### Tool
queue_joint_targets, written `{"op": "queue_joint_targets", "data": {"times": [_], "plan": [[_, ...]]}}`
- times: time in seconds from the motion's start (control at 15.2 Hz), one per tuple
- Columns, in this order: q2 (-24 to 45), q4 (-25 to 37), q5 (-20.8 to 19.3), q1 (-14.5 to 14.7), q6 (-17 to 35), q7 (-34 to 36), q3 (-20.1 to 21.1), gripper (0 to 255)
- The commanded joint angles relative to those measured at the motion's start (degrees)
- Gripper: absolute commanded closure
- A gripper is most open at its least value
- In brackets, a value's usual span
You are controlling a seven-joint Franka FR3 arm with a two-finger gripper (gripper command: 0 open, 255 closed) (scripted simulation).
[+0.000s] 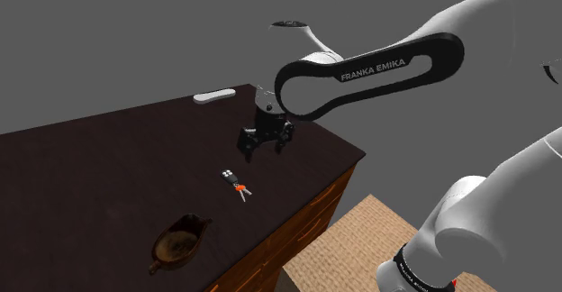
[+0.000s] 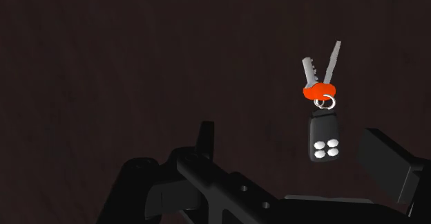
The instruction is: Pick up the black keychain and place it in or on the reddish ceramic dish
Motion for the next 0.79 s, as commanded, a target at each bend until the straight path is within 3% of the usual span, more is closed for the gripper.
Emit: {"op": "queue_joint_targets", "data": {"times": [0.0, 0.33, 0.73], "plan": [[4.5, 1.8, -1.7, 0.1, 2.5, 2.8, 1.6, 0], [15.9, 7.8, -7.9, 1.2, 6.7, 10.4, 4.2, 0], [18.8, 6.7, -9.8, 1.5, 10.4, 11.8, 3.9, 0]]}}
